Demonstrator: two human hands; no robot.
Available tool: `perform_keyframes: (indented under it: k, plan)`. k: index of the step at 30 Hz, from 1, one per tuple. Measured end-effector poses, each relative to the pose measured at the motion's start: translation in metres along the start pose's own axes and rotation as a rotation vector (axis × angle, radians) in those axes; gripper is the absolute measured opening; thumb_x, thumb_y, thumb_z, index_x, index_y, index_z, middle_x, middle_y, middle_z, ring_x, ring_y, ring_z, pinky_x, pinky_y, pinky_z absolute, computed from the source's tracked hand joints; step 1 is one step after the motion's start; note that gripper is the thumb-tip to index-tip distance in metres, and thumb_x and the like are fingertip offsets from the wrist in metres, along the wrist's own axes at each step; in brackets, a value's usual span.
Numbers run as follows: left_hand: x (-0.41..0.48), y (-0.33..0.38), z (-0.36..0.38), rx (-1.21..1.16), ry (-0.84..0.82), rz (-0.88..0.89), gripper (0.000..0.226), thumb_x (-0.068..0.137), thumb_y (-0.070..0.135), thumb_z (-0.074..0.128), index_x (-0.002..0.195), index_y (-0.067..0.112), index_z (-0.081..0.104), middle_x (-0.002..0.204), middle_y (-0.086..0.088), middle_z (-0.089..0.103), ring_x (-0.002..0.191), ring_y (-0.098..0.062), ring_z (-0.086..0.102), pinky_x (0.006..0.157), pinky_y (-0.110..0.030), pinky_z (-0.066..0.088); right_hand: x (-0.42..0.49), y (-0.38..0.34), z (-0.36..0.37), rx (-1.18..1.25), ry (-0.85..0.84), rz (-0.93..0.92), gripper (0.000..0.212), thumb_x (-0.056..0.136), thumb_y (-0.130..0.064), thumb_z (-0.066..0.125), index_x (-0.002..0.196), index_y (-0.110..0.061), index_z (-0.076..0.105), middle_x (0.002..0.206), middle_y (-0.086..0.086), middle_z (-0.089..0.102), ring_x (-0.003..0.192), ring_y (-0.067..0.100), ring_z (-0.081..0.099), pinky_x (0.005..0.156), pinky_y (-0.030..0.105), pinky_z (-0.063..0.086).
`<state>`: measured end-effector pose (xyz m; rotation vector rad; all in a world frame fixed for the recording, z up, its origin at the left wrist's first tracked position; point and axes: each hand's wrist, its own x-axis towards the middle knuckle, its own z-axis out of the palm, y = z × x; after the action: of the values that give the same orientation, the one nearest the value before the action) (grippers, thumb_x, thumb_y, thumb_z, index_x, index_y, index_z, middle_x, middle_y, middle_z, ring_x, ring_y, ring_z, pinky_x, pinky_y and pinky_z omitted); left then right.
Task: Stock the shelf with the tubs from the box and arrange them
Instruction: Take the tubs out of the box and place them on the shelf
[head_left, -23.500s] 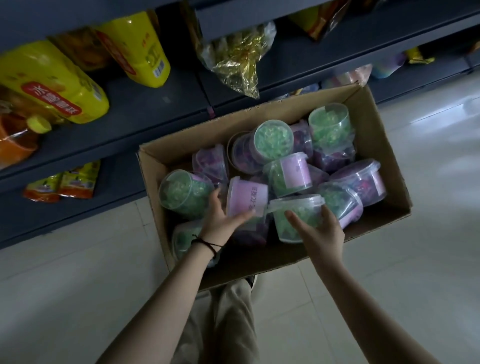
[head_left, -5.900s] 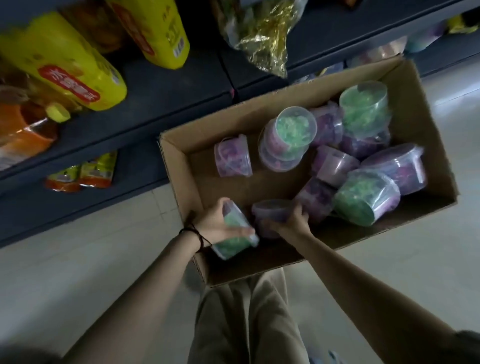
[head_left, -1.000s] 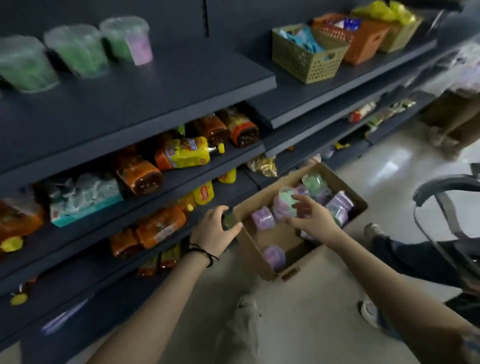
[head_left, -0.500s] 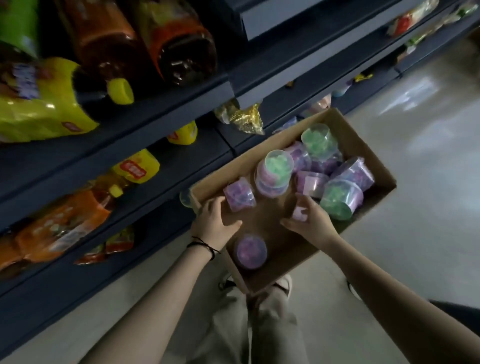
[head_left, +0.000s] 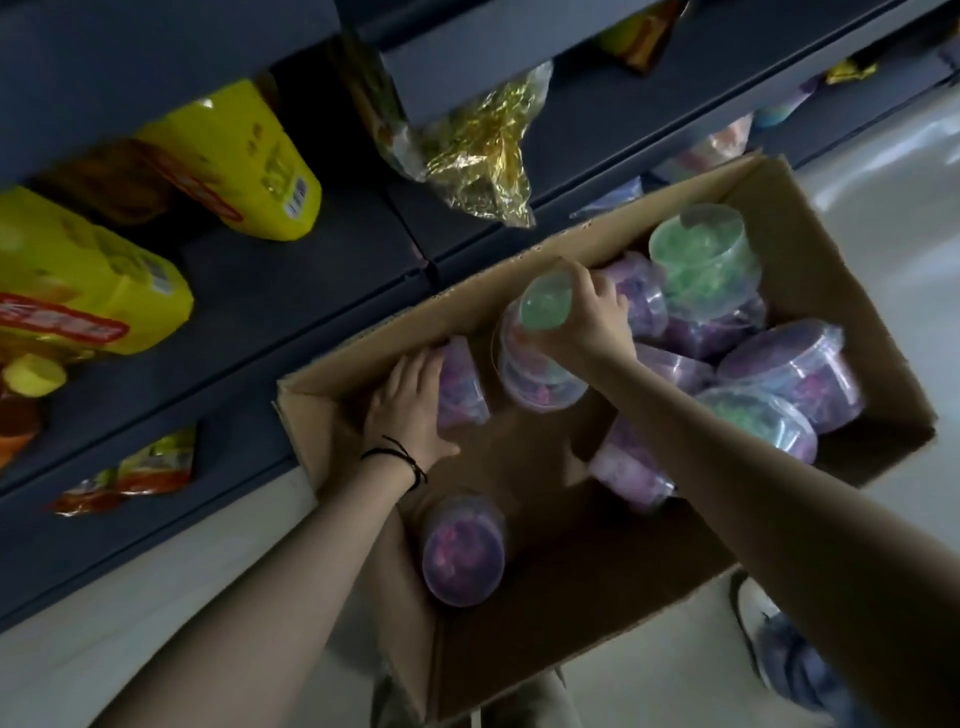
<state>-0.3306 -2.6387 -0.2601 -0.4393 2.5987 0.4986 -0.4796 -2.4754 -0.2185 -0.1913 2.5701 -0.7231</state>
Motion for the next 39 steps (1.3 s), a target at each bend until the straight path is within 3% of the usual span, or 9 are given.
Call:
perform_keyframes:
  k: [6,9,13,18,23,26,29,33,39]
  plan:
    - [0.012,0.014,-0.004,-0.081,0.022,-0.144,0.103,0.062,0.038,0.084,0.144,0.017,0.026,0.138,-0.009,0.034,0.122,-0.027,0.044,0.1,-0.041,0.041,-0.009,0.004,-0.012,0.35,0.073,0.097,0.087,0.057,-0.066,0.074,0.126,-0.023,0.043,0.122,0.003,0.049,0.115,0.022,0.049,0.094,0.044,0.049]
    - [0.01,0.019,-0.005,-0.225,-0.106,-0.343,0.098,0.058,0.049,0.084,0.137,0.013,0.036,0.135,-0.01,0.037,0.119,-0.026,0.046,0.098,-0.038,0.043,-0.028,0.016,-0.013,0.623,0.1,0.124,0.079,0.06,-0.057,0.081,0.119,-0.025,0.04,0.118,-0.003,0.05,0.109,0.011,0.054,0.095,0.04,0.05]
    - [-0.005,0.018,-0.001,-0.429,-0.073,-0.484,0.106,0.053,0.042,0.088,0.137,0.006,0.033,0.136,-0.013,0.041,0.121,-0.029,0.047,0.094,-0.038,0.044,-0.059,0.042,-0.001,0.606,0.063,0.203,0.088,0.056,-0.061,0.082,0.122,-0.031,0.033,0.124,0.001,0.047,0.116,0.018,0.051,0.097,0.044,0.049]
    - [-0.022,0.018,0.004,-0.859,-0.099,-0.631,0.093,0.057,0.033,0.089,0.128,0.011,0.033,0.123,-0.007,0.054,0.101,-0.021,0.056,0.083,-0.034,0.046,-0.075,0.06,0.002,0.578,-0.062,0.152,0.096,0.064,-0.006,0.087,0.131,-0.019,0.02,0.115,-0.015,0.04,0.102,-0.004,0.053,0.075,0.011,0.049]
    - [-0.041,0.028,0.002,-1.039,-0.068,-0.612,0.092,0.06,0.035,0.088,0.129,0.017,0.029,0.117,0.003,0.047,0.102,-0.016,0.054,0.081,-0.029,0.043,-0.068,0.048,0.011,0.462,-0.208,0.146,0.134,0.053,-0.019,0.092,0.148,-0.033,-0.002,0.146,0.003,0.034,0.13,0.021,0.041,0.105,0.041,0.043]
    - [-0.053,0.032,-0.006,-1.181,-0.013,-0.62,0.083,0.056,0.038,0.089,0.117,0.02,0.034,0.108,0.008,0.052,0.091,-0.005,0.055,0.07,-0.021,0.043,-0.065,0.033,0.01,0.516,-0.174,0.16,0.13,0.055,-0.02,0.092,0.149,-0.027,0.003,0.139,0.0,0.036,0.127,0.021,0.041,0.103,0.04,0.044]
    - [-0.073,0.037,-0.026,-1.246,0.031,-0.577,0.105,0.036,0.062,0.087,0.123,0.019,0.046,0.117,0.002,0.059,0.098,-0.006,0.061,0.069,-0.018,0.045,-0.079,0.021,-0.004,0.564,-0.148,0.155,0.123,0.054,-0.025,0.093,0.145,-0.03,0.01,0.129,-0.004,0.04,0.12,0.017,0.048,0.097,0.037,0.049]
    - [-0.112,0.053,-0.079,-1.374,0.166,-0.448,0.07,0.061,0.026,0.089,0.12,0.015,0.054,0.114,-0.001,0.062,0.098,-0.01,0.063,0.078,-0.026,0.053,-0.112,-0.001,-0.035,0.657,-0.13,0.167,0.125,0.037,-0.055,0.094,0.134,-0.052,0.015,0.135,0.003,0.05,0.12,0.025,0.057,0.094,0.051,0.051]
    - [-0.164,0.066,-0.16,-1.437,0.337,-0.311,0.073,0.049,0.028,0.092,0.105,0.028,0.045,0.116,0.004,0.053,0.106,-0.009,0.057,0.091,-0.035,0.05,-0.163,-0.07,-0.111,0.735,-0.118,0.045,0.103,0.044,-0.043,0.094,0.125,-0.019,0.034,0.12,0.008,0.058,0.109,0.023,0.063,0.089,0.048,0.055]
